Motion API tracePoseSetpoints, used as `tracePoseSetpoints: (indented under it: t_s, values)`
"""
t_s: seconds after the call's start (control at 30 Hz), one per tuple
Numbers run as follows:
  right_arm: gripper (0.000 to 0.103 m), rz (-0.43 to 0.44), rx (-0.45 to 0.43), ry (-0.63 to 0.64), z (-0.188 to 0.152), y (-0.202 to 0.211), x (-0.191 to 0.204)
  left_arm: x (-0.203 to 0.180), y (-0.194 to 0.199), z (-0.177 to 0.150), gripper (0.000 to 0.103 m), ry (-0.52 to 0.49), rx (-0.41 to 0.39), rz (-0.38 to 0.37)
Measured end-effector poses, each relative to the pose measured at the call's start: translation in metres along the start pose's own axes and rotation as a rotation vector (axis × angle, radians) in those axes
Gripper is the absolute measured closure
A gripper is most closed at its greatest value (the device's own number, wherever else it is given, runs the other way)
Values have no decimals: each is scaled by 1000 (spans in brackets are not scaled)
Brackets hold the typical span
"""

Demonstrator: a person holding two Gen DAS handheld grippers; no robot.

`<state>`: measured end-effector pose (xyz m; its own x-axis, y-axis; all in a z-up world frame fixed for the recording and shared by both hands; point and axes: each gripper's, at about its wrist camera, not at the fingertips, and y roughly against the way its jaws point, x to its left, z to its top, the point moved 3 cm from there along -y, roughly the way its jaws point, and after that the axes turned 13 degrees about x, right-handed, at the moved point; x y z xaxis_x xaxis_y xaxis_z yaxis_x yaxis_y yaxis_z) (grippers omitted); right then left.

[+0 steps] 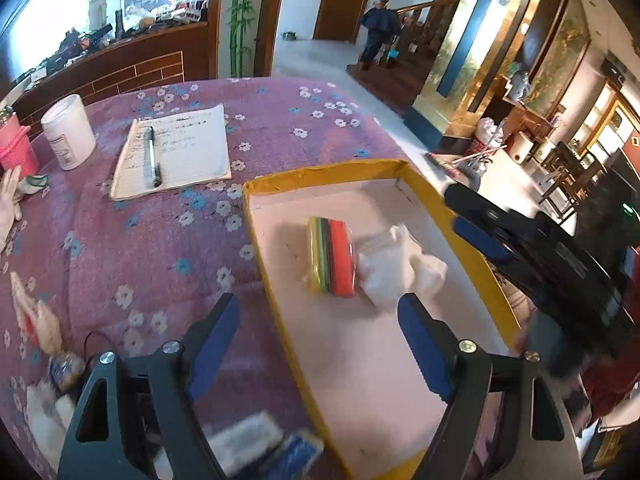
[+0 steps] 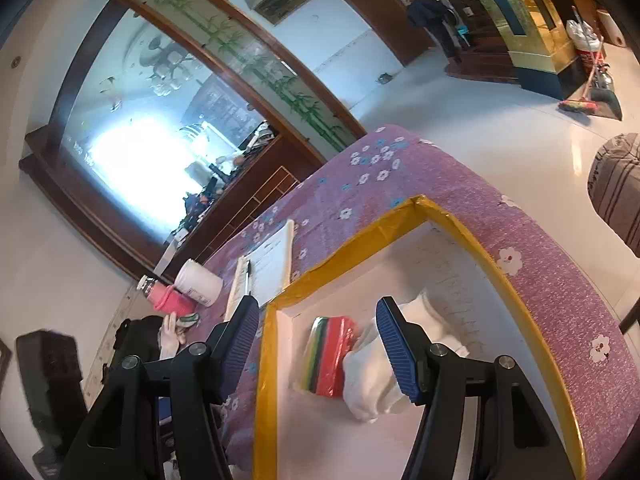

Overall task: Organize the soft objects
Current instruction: 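Open both tools to drop the cloth and sponge bag into the tray, then withdraw both tools from the tray back over the cluttered table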

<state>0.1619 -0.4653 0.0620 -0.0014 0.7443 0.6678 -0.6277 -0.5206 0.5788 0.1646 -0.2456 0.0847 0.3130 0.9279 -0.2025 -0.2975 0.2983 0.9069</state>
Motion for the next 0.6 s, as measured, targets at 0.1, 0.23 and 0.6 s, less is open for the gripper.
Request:
tracePoseSetpoints:
  t_s: [0.1, 0.23, 0.6]
  values:
    - [38, 12, 5, 21, -4, -1, 6, 3, 21, -27, 23, -24, -31, -28]
    - [38, -1, 15, 77, -10, -4, 20, 12, 48, -65, 23, -60, -72, -41]
    - [38, 14, 53, 285, -41, -8, 74, 50, 89, -202, 20, -149, -155, 44]
